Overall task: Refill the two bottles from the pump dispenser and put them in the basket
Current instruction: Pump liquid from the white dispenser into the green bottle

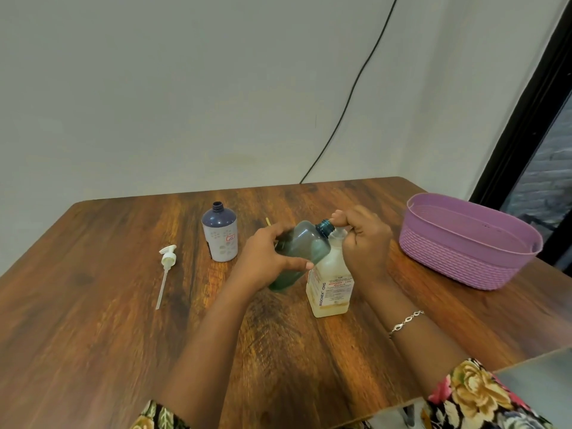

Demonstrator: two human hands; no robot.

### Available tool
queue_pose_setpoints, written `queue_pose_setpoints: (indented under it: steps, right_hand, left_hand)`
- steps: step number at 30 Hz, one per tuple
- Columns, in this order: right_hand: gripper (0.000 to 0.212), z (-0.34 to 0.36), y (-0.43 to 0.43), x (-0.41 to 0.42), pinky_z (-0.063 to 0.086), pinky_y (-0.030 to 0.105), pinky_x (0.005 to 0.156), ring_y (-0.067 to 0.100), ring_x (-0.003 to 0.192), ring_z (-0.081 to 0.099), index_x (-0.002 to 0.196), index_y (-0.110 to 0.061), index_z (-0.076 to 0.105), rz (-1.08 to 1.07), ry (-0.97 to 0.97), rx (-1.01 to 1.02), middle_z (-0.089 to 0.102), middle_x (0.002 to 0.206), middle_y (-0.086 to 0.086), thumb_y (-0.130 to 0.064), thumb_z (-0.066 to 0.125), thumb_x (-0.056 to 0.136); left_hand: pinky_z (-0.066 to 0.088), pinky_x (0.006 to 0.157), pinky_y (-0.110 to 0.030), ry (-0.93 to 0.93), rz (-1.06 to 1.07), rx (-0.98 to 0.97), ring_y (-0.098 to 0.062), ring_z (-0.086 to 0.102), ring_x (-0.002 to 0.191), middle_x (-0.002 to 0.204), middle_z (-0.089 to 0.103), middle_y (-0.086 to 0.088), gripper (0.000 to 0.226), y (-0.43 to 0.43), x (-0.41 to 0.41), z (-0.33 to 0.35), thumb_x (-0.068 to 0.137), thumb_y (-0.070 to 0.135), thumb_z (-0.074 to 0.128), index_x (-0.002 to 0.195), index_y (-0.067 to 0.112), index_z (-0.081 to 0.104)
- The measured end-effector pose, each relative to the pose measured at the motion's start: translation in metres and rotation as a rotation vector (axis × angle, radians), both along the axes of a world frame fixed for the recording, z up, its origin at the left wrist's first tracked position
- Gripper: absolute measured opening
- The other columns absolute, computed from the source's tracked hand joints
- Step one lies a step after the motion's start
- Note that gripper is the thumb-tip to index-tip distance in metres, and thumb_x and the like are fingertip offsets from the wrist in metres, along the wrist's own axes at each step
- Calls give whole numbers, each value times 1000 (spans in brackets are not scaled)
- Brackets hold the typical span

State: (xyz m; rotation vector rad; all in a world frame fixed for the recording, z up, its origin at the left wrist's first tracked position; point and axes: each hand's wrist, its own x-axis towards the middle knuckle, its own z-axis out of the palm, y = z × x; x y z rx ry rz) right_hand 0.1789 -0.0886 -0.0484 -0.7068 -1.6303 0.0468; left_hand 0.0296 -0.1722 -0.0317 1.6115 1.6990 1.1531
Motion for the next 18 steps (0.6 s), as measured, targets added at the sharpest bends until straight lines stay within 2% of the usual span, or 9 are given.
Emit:
queue_pose_setpoints:
  steps: [3,8,11,15,18]
  right_hand:
    - [34,6,-3,4,55,24,70,17,81,67,77,0,71,81,28,-51,66,78,2,18,43,70]
    - [28,21,0,7,49,13,64,13,72,64,75,-2,71,32,-16,-84,69,75,6,15,49,76]
    - [26,8,-3,2,52,18,65,14,75,65,73,-1,70,41,36,-50,68,74,7,10,47,77]
    - [29,-2,4,0,54,20,67,16,78,67,71,0,69,66,79,-80,67,73,8,24,52,72]
    - [30,4,-4,1,52,16,69,18,80,67,73,0,69,99,98,-108,65,75,3,19,46,73]
  left_hand:
    - [45,94,-35,-21,15,6,-17,51,109,122,55,1,73,-1,2,1,65,23,81,131,17,50]
    - [46,98,-41,-21,8,14,-19,51,112,126,55,-1,74,1,1,6,66,22,81,132,16,49]
    - [46,97,-39,-2,8,8,-18,51,112,125,55,0,73,2,1,3,65,23,81,131,16,50]
    - [46,96,-39,-30,19,-9,-19,51,111,122,55,0,70,1,4,-4,65,23,82,128,18,51]
    - [46,97,-40,-37,28,-6,-19,51,111,125,55,-1,73,-1,5,-2,65,24,82,130,17,49]
